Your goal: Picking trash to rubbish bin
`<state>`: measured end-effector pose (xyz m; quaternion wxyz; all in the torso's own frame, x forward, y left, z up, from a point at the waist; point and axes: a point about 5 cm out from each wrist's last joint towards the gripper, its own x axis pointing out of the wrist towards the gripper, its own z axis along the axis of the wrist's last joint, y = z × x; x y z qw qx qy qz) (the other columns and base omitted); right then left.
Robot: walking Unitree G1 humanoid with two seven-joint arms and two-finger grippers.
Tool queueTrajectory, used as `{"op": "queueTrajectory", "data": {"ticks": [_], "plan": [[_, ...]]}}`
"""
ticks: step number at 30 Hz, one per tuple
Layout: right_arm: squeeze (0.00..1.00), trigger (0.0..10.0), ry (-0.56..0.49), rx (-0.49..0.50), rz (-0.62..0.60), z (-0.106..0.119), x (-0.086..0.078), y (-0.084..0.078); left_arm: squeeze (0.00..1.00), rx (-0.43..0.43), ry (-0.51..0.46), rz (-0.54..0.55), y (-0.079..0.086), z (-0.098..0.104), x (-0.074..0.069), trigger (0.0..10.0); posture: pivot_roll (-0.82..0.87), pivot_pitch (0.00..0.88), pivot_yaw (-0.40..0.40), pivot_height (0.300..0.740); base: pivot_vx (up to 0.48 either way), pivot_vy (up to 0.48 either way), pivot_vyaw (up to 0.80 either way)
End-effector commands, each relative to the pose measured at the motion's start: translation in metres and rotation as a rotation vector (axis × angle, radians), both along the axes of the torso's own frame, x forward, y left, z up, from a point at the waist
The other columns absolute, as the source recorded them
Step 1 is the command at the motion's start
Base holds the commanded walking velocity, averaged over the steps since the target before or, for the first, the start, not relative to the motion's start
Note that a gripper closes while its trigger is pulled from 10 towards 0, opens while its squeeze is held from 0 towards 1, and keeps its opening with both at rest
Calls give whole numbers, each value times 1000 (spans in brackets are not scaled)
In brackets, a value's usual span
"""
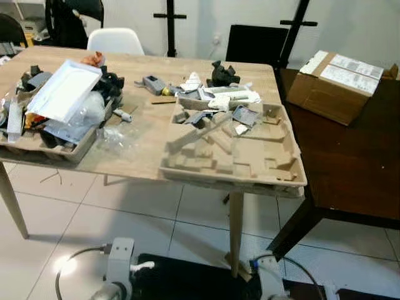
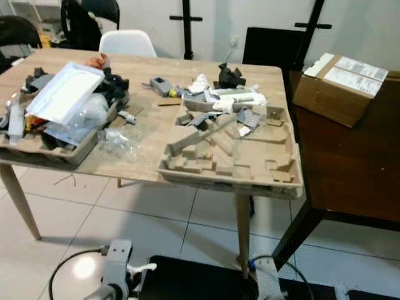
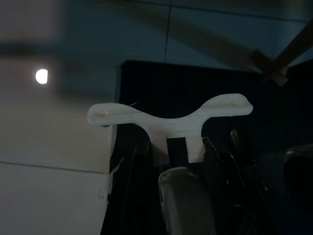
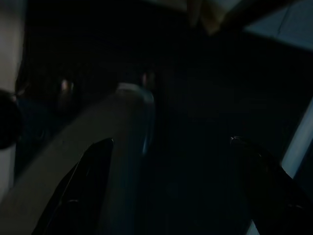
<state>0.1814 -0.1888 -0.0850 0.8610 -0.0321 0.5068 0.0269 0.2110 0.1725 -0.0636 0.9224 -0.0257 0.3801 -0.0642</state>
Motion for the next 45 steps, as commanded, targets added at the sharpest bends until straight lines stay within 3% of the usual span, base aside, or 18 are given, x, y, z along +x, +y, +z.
{"op": "queueTrajectory", "data": {"ticks": [1, 7, 11, 19, 23, 38, 41, 45], "plan": [[0, 10000, 48, -32, -4, -4, -9, -6, 0, 10, 24, -11, -3, -6, -9, 10000, -16, 92, 18, 740, 0, 0, 0], [0, 10000, 35, -20, -50, -5, -12, -8, 0, 51, 28, -71, -3, -9, -16, 10000, -25, 103, 20, 740, 0, 0, -667], [0, 10000, 31, -11, -61, -5, -13, -10, 0, 53, 52, -62, 0, -14, -25, 10000, -23, 110, 17, 740, 0, 0, -800], [0, 10000, 47, -16, -30, -6, -16, -10, 0, 56, 45, -9, 6, -14, -26, 10000, -13, 119, 18, 740, 0, 0, -800], [0, 10000, 36, -4, -21, -6, -16, -9, 0, 57, 40, -80, -1, -14, -27, 10000, -3, 119, 6, 740, 0, 0, -800], [0, 10000, 15, -2, 51, -6, -13, -2, 0, 35, -10, -38, 2, -9, -19, 10000, -30, 120, 30, 740, 0, 0, -800], [0, 10000, 15, -24, 120, -6, -15, -2, 0, 17, -28, -43, 0, -7, -15, 10000, -34, 104, 38, 740, 0, 0, 0], [0, 10000, 0, -1, 116, -6, -14, 1, 0, 0, -35, -9, -1, -5, -12, 10000, -36, 109, 41, 740, 0, 0, 0]]}}
